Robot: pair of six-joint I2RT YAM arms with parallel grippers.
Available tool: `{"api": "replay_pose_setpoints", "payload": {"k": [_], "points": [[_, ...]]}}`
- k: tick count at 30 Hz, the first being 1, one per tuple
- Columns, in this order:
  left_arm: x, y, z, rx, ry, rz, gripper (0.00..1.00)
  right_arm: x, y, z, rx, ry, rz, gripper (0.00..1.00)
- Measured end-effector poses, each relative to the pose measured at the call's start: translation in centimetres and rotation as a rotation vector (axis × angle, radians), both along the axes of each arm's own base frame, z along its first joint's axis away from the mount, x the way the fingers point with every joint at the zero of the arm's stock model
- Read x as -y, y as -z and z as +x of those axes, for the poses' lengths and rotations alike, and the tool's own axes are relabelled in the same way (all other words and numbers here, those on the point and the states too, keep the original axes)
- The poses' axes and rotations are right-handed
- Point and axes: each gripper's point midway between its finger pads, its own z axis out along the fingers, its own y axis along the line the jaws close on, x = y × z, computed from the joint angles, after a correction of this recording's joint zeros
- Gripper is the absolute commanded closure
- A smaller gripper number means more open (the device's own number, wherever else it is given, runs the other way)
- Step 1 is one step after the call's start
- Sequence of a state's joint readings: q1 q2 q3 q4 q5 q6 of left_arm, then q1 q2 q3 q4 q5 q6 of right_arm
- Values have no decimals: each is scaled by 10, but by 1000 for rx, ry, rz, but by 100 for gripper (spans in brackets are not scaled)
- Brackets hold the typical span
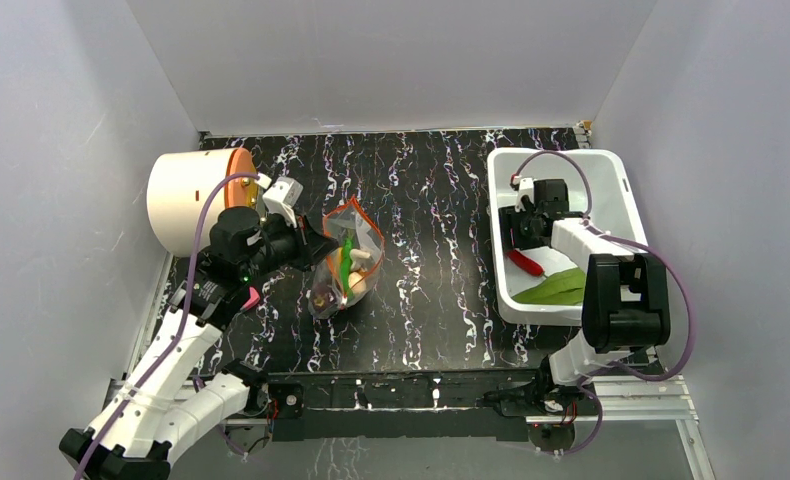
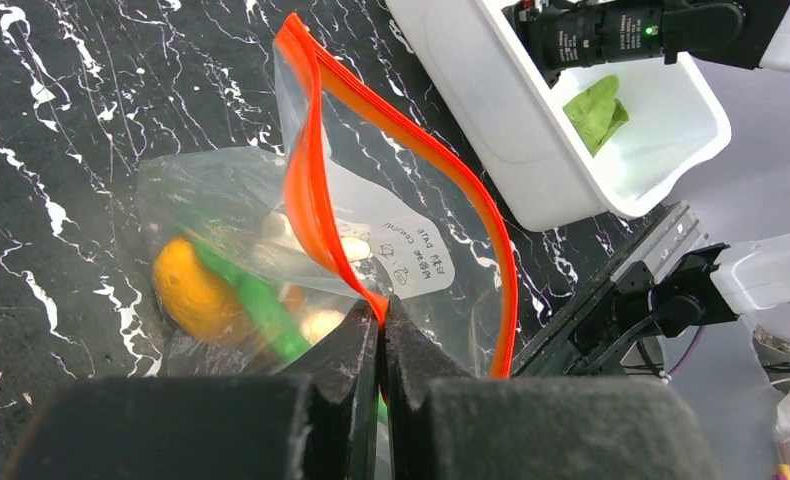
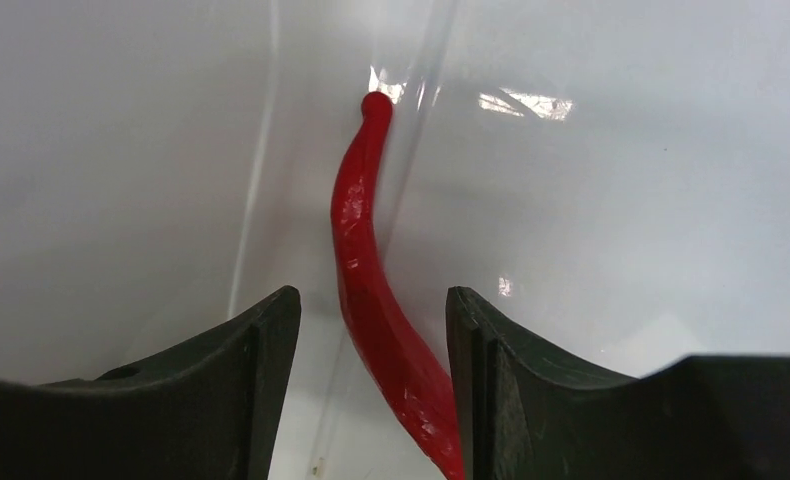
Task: Place the food in the zip-top bag and seal the zipper
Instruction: Pick up the fake vegetable from the bin.
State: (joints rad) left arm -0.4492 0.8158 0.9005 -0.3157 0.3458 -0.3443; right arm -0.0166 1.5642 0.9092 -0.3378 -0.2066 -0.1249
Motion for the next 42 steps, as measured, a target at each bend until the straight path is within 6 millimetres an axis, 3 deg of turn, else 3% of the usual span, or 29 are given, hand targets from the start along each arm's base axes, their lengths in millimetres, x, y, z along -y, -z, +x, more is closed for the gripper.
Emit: {"api": "replay_pose_setpoints", "payload": {"k": [7,19,29,36,42], "points": [[-3,-2,-1,13,-11,2,100,-13,13,2,-31,-62,-44,49],[-4,-3,-1,17,-16,2,100,1,19,3,-39,-33,-178,82],[-5,-4,-2,18,-19,3,100,10,18,5,-38,23,-215,100],[-6,-4,-4,19,-20,3,100,9,2,9,0,58,-191,100],[-6,-4,-4,17,-17,2,100,7,-28,7,64,86,-166,100]]}}
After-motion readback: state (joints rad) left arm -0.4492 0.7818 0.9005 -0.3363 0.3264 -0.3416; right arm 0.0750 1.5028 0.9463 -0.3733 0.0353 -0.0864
